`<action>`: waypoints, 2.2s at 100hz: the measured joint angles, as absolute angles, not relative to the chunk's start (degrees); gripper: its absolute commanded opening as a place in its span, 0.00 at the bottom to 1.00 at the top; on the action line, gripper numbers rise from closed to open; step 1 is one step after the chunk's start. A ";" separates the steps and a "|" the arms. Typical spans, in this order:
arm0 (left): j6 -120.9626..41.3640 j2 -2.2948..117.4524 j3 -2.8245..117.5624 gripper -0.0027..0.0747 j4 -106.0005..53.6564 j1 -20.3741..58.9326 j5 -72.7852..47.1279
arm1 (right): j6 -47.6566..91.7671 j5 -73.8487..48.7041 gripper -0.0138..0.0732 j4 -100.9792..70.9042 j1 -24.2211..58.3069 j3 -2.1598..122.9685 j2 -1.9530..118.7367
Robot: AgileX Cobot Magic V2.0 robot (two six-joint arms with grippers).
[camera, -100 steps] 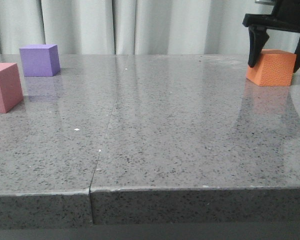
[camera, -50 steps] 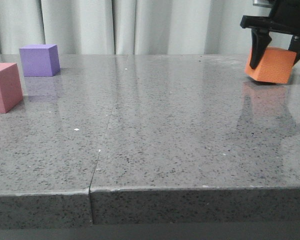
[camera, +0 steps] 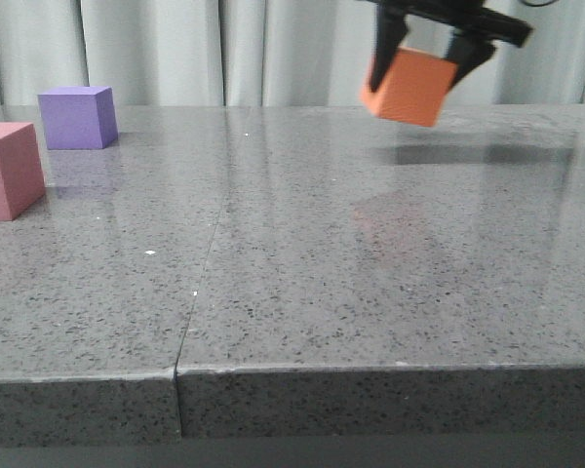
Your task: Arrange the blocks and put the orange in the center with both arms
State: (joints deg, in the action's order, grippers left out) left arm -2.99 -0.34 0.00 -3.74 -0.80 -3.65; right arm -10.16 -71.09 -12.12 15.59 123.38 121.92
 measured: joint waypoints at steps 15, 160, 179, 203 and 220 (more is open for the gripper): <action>-2.99 -0.34 0.00 0.01 -3.74 -0.80 -3.65 | -13.70 -71.09 0.57 -12.21 19.98 123.38 122.02; -2.99 -0.34 0.00 0.01 -3.74 -0.80 -3.65 | -21.56 -71.13 0.88 -15.53 23.21 124.17 125.26; -2.99 -0.34 0.00 0.01 -3.74 -0.80 -3.65 | -21.56 -71.13 0.88 -14.06 23.21 125.64 122.74; -2.99 -0.34 0.00 0.01 -3.74 -0.80 -3.65 | -21.09 -71.25 0.38 -11.25 23.21 125.64 118.38; -2.99 -0.34 0.00 0.01 -3.74 -0.80 -3.65 | -18.54 -71.37 0.08 -10.56 23.21 122.78 113.82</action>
State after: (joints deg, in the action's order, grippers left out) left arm -2.99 -0.34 0.00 -3.74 -0.80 -3.65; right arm -18.54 -71.37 -10.56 23.21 122.78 113.82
